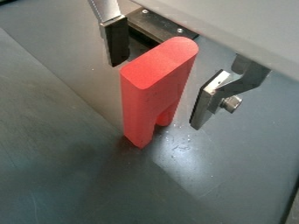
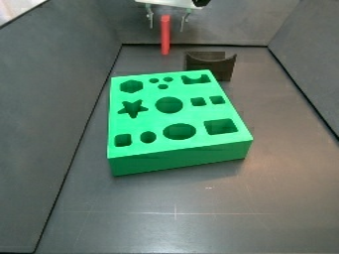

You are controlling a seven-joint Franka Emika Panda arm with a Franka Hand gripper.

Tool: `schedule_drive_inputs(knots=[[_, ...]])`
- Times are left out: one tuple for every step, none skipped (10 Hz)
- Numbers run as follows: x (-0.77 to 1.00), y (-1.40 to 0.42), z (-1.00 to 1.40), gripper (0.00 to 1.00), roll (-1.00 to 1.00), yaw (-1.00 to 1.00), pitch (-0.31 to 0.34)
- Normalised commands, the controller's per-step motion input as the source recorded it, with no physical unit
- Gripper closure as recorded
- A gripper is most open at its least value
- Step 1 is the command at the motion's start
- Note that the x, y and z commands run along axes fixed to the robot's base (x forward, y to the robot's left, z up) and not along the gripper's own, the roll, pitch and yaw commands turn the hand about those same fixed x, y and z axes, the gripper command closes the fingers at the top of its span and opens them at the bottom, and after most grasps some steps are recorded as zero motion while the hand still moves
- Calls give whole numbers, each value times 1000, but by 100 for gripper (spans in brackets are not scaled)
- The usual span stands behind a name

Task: Pick up the square-circle object. Move up. Rotate the square-circle object. Move to above the board. Insert the square-circle object.
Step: Pick up the square-circle object, then move up.

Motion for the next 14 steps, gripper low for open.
schedule_drive_inputs(knots=[[-180,14,-6,0,-40,60,-74],[-20,-89,31,0,120,0,-29],[0,0,0,100,0,0,0],[0,0,0,100,0,0,0],[0,0,0,100,0,0,0],[0,0,0,100,0,0,0],[0,0,0,100,0,0,0],[0,0,0,100,0,0,0],[0,0,0,100,0,0,0],[0,0,0,100,0,0,0],[0,0,0,100,0,0,0],[0,0,0,100,0,0,0],[0,0,0,100,0,0,0],[0,0,833,100,0,0,0]])
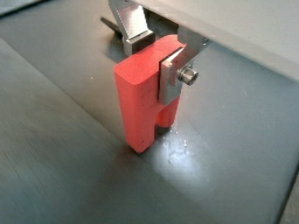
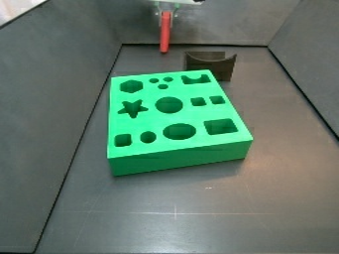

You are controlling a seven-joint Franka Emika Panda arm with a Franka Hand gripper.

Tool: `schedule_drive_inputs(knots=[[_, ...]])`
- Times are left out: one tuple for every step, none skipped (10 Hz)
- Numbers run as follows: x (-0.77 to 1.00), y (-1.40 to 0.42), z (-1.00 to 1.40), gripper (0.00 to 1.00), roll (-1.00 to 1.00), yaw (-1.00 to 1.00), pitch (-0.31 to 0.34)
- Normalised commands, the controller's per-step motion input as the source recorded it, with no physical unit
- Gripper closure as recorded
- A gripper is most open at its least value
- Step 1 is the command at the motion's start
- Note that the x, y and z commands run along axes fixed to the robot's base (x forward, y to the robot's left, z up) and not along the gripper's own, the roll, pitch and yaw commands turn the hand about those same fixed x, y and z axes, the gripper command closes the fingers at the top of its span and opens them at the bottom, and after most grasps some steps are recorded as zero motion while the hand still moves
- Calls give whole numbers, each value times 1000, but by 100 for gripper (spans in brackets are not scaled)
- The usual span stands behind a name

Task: Pick up the square-circle object. Move up. Rotate the square-circle object. Move to above the board. Insert the square-circle object.
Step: Move up, then rotate the square-circle object.

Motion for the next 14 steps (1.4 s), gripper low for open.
schedule_drive_inputs(knots=[[-74,21,703,100,-9,40,57],[-74,16,618,100,-5,36,68],[-45,8,412,100,19,21,71],[-25,1,182,100,41,14,74],[-243,-1000,608,100,0,0,0],[-242,-1000,600,100,5,-2,-1],[-244,-1000,605,100,56,5,-38],[-232,-1000,595,100,86,10,-22],[-214,-1000,578,100,103,12,15],[-200,-1000,547,100,100,14,54],[-192,-1000,518,100,98,17,59],[-184,-1000,478,100,88,17,52],[-173,-1000,434,100,89,18,37],[-161,-938,393,100,93,18,36]])
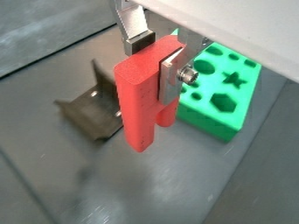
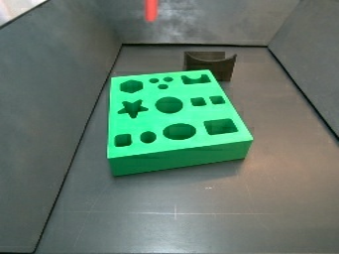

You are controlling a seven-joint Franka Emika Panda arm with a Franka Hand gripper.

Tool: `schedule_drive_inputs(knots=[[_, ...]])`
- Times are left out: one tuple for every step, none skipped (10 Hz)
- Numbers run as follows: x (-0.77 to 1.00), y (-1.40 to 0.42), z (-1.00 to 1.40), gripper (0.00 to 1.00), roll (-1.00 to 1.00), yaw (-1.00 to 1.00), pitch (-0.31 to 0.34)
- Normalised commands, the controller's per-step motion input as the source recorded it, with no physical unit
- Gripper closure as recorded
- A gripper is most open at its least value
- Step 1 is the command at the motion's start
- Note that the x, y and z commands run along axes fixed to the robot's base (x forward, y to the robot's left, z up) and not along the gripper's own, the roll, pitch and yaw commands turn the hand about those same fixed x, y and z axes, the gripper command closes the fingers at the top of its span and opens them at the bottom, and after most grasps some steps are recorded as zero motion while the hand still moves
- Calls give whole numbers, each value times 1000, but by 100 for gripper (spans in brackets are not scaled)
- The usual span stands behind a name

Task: Pick up the square-circle object. Move up. Rotate the square-circle object. Move to above the board. Insert the square-circle object.
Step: Rotate the square-circle object.

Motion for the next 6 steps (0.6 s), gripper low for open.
schedule_drive_inputs(knots=[[-105,-644,237,100,93,19,30],[-76,-495,164,100,89,19,28],[-33,-195,86,100,71,18,36],[-24,-85,0,100,73,222,-97],[-19,-49,-16,100,63,211,-95],[0,0,0,100,61,215,-94]])
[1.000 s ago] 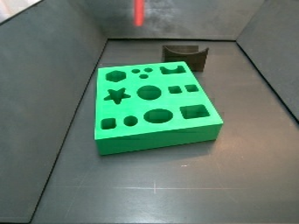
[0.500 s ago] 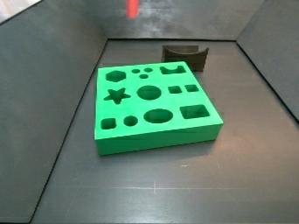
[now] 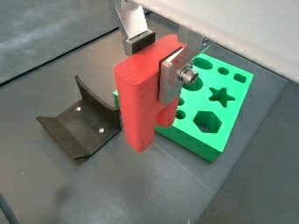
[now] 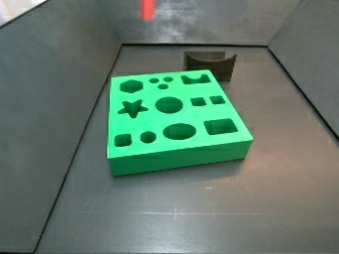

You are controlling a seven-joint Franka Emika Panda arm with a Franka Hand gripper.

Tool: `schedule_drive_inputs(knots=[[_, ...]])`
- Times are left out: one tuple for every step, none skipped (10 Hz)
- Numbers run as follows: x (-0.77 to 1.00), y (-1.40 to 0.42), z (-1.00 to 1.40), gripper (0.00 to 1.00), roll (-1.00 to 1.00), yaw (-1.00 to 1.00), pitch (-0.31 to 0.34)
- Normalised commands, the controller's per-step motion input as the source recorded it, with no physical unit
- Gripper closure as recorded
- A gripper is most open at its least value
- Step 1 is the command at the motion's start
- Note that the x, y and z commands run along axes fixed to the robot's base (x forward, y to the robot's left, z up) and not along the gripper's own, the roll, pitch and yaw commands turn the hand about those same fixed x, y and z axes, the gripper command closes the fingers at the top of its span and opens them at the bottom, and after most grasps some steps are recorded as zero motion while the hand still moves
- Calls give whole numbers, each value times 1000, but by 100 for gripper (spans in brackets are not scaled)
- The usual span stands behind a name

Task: Pick up the square-circle object. Move up. Rotate the square-circle object. Move to above the board. Insert the square-circle object.
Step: Rotate the square-circle object.

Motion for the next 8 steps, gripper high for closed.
schedule_drive_inputs(knots=[[0,0,-1000,100,-140,146,-92],[4,-1,-1000,100,-140,99,-94],[10,1,-1000,100,-135,69,-76],[16,3,-1000,100,-116,40,-47],[17,3,-1000,100,-108,26,-42],[17,3,-1000,100,-104,20,-46],[18,3,-1000,100,-99,11,-57],[18,1,-1000,100,-99,6,-66]])
